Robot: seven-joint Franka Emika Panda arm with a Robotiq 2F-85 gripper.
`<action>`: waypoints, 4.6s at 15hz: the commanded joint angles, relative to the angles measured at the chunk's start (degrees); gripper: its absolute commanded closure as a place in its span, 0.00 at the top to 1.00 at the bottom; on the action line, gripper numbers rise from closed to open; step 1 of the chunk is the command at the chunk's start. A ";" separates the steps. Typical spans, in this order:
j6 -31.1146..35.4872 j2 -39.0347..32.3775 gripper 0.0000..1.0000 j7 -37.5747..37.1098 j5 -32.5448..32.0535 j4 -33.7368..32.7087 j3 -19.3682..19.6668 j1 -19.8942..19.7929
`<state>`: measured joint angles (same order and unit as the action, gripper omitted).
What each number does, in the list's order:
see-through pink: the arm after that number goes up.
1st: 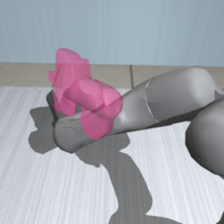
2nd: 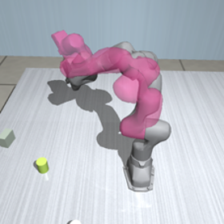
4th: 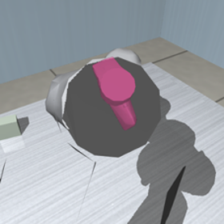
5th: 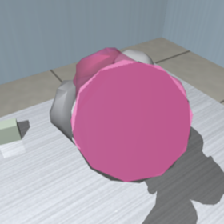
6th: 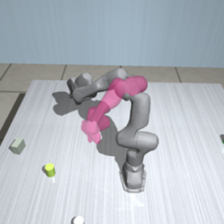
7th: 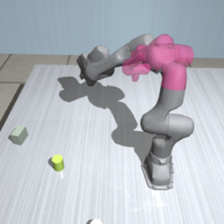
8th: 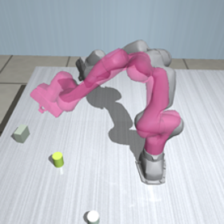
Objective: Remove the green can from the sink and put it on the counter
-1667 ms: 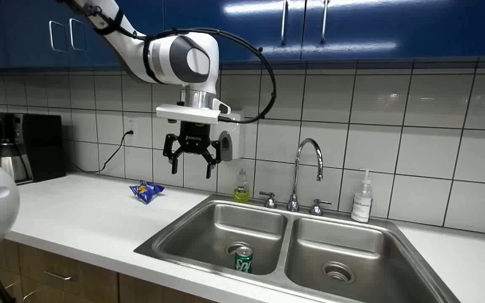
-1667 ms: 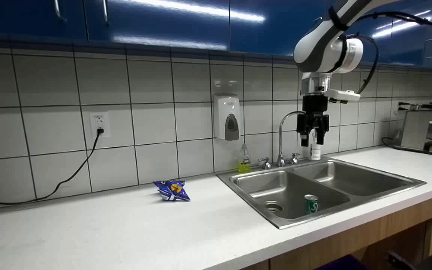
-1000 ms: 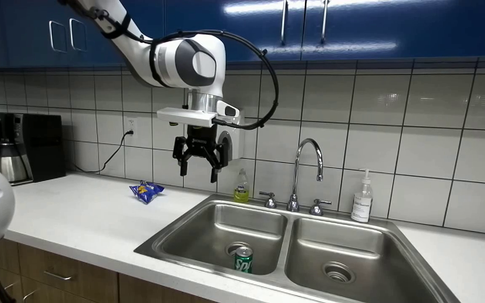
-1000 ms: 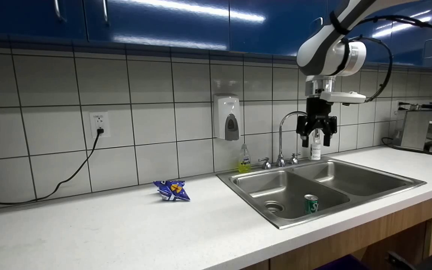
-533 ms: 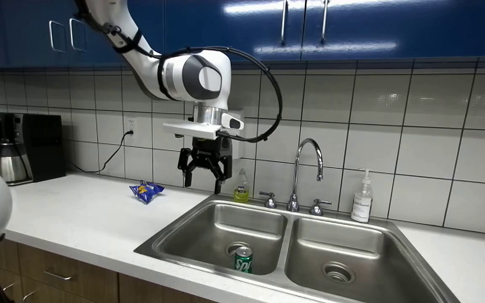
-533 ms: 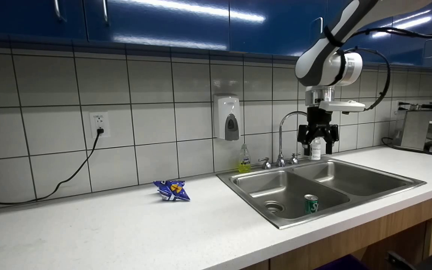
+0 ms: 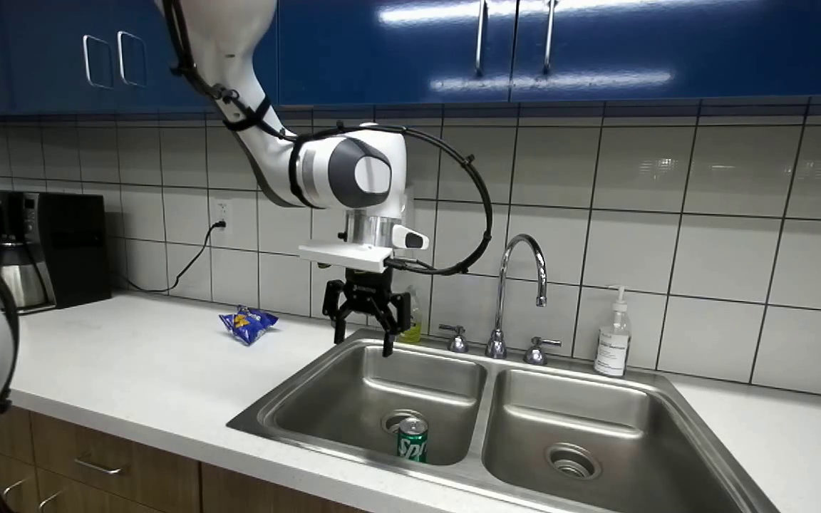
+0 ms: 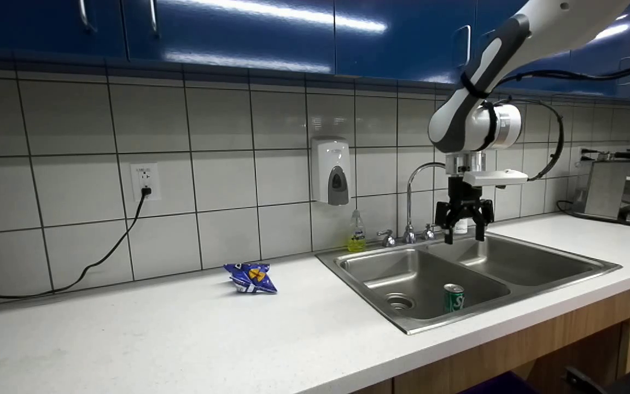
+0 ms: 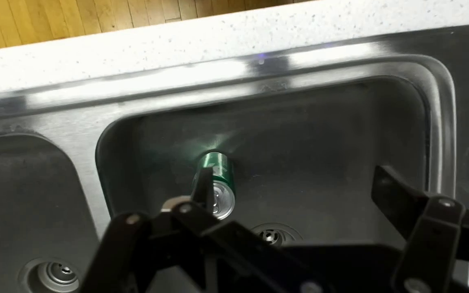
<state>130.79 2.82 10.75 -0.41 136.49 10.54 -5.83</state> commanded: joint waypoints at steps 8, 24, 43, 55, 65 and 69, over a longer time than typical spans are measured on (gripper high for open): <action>10.21 -12.56 1.00 5.52 0.93 -4.61 -0.71 -3.34; 11.95 -26.89 1.00 14.87 5.88 -14.95 -5.30 -9.19; 10.95 -33.97 1.00 14.97 5.12 -20.33 -7.87 -11.79; 11.00 -36.23 1.00 14.68 4.85 -21.64 -7.91 -12.10; 10.73 -38.38 1.00 14.27 4.47 -23.28 -7.90 -11.98; 10.72 -38.96 1.00 14.16 4.43 -23.79 -7.97 -12.00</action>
<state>143.18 -35.38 24.04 4.48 114.51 3.95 -16.19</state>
